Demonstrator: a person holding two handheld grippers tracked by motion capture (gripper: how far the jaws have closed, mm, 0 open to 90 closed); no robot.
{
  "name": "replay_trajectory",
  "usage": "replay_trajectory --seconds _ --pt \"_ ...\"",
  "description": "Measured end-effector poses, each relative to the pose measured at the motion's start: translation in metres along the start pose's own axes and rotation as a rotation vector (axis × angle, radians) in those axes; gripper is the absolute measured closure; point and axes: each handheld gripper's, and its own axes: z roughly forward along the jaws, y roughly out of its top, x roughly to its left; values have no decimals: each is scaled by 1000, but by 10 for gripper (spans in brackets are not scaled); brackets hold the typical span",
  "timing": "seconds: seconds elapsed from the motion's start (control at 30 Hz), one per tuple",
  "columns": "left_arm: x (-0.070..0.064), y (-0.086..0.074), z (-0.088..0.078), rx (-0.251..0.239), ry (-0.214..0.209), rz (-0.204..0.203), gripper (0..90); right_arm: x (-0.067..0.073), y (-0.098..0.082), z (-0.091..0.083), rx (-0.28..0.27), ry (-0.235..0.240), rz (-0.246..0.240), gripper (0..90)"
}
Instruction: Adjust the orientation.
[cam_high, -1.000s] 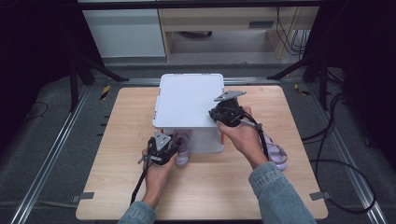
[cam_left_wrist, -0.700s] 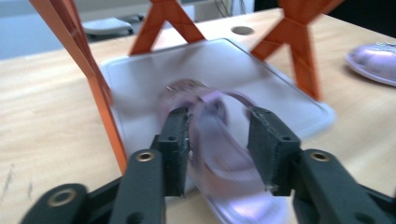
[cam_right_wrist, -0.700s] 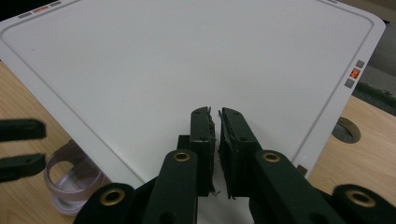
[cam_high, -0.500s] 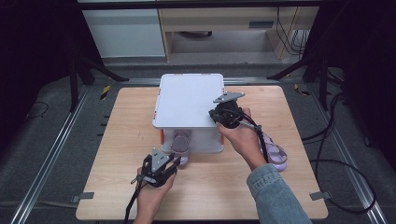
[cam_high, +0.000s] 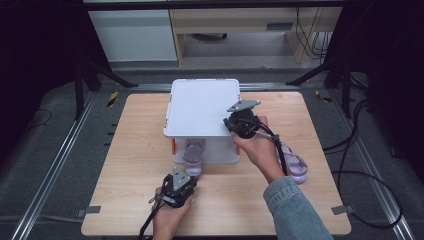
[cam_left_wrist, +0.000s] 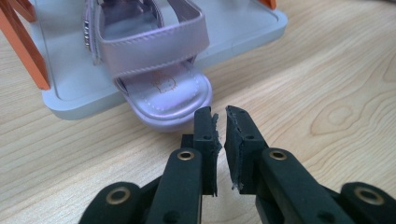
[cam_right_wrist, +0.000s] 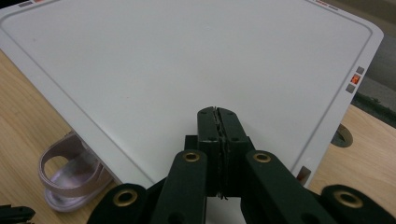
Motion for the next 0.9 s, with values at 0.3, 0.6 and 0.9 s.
replay_trajectory --seconds 0.3,0.6,0.9 --pt "11 -3 8 7 21 -35 833 0 0 0 -3 1 -3 896" --pt "21 0 19 -6 34 -53 838 1 -1 0 -3 -4 -13 898" --pt "33 10 35 -9 52 -65 839 1 -1 -1 -4 -2 -16 898"
